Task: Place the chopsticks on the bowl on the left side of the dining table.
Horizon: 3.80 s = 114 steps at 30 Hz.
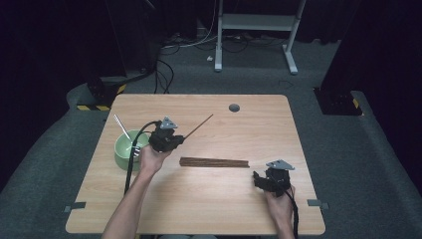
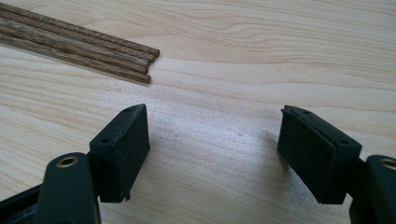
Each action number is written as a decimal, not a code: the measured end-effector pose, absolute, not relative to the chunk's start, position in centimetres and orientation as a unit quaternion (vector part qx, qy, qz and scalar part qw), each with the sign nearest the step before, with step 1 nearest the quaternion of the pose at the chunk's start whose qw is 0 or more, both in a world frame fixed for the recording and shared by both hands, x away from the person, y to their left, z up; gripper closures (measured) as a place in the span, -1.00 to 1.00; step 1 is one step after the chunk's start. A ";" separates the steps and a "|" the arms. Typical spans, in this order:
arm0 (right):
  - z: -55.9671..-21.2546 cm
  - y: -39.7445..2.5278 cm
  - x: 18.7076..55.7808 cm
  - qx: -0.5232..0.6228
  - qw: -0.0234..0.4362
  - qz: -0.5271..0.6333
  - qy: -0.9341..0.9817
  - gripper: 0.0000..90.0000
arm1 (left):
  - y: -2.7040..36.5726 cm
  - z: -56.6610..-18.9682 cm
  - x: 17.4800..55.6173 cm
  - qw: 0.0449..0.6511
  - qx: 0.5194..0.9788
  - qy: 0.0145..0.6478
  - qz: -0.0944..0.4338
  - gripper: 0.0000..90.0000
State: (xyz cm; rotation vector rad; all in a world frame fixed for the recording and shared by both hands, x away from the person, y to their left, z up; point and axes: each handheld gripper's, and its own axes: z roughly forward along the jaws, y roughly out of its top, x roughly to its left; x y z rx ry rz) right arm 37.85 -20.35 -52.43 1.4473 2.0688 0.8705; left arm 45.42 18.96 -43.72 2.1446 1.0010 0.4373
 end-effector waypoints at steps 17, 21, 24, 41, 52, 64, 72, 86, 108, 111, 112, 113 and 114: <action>-52.4 -20.3 37.8 0.527 0.233 0.317 0.753 -0.46 | 22.3 -42.6 43.7 0.352 0.824 0.400 0.192 0.86; -52.4 -20.3 37.8 0.527 0.233 0.317 0.753 -0.46 | 23.0 -42.5 43.4 0.351 0.823 0.402 0.196 0.86; -52.4 -20.3 37.8 0.527 0.233 0.317 0.753 -0.46 | 23.8 -42.4 43.1 0.349 0.821 0.406 0.198 0.86; -52.4 -20.3 37.8 0.527 0.233 0.317 0.753 -0.45 | 26.6 -42.4 41.9 0.339 0.812 0.425 0.212 0.86; -52.4 -20.3 37.8 0.527 0.233 0.317 0.753 -0.45 | 28.6 -42.5 41.5 0.338 0.803 0.440 0.219 0.86; -52.4 -20.3 37.8 0.527 0.233 0.317 0.753 -0.45 | 30.9 -43.0 41.1 0.329 0.793 0.458 0.230 0.86; -52.4 -20.3 37.8 0.528 0.234 0.317 0.753 -0.45 | 31.7 -43.3 41.2 0.309 0.797 0.461 0.240 0.86; -52.4 -20.3 37.8 0.528 0.234 0.317 0.753 -0.45 | 33.8 -44.6 41.5 0.297 0.789 0.481 0.241 0.86; -52.4 -20.3 37.8 0.528 0.235 0.316 0.753 -0.45 | 34.9 -44.7 42.4 0.288 0.791 0.483 0.242 0.85; -52.4 -20.3 37.8 0.528 0.235 0.316 0.753 -0.45 | 35.0 -44.7 42.5 0.287 0.790 0.484 0.245 0.83; -52.4 -20.3 37.8 0.528 0.235 0.316 0.753 -0.45 | 35.0 -44.8 42.5 0.287 0.788 0.485 0.246 0.83; -52.4 -20.3 37.8 0.528 0.235 0.316 0.753 -0.45 | 35.1 -44.8 42.5 0.288 0.786 0.488 0.248 0.77; -52.4 -20.3 37.8 0.528 0.235 0.316 0.753 -0.45 | 35.2 -44.8 42.5 0.294 0.779 0.495 0.247 0.62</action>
